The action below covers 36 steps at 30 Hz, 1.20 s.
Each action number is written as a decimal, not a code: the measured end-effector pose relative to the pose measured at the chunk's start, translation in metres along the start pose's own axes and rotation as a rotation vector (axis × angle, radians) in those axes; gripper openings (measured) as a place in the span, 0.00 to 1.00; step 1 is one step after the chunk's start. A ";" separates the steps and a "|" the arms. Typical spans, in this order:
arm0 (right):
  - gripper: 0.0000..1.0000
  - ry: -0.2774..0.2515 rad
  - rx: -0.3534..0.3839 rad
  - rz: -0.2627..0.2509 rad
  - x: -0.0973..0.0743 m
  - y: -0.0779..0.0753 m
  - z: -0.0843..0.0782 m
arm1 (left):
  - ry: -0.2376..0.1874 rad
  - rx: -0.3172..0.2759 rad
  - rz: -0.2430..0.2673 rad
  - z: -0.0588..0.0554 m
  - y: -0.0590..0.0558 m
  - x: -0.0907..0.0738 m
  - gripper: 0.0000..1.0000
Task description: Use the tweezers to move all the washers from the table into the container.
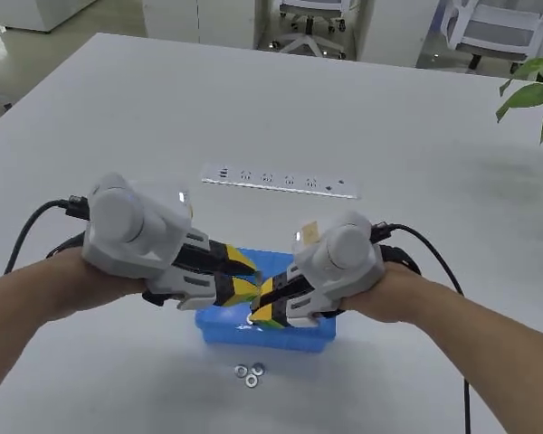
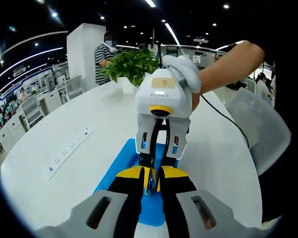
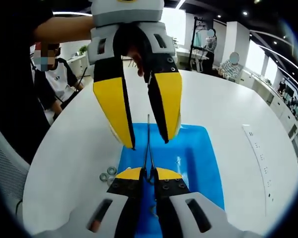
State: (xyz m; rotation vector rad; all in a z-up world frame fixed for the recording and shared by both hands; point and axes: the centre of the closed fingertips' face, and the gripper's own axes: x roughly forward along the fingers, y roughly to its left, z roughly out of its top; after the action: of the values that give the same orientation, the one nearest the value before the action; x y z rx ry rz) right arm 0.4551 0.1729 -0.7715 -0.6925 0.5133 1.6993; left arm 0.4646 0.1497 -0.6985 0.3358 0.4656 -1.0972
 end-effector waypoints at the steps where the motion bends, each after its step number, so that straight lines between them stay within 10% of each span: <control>1: 0.10 0.003 -0.004 0.003 0.000 0.000 -0.001 | -0.001 0.003 -0.003 0.000 0.000 0.000 0.14; 36: 0.23 -0.008 0.043 -0.063 -0.025 -0.001 0.006 | 0.015 0.059 -0.022 -0.002 -0.005 0.003 0.06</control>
State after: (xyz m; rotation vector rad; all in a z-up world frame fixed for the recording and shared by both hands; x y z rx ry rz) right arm 0.4592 0.1598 -0.7502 -0.6636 0.5156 1.6267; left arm 0.4613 0.1460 -0.7017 0.3915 0.4517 -1.1323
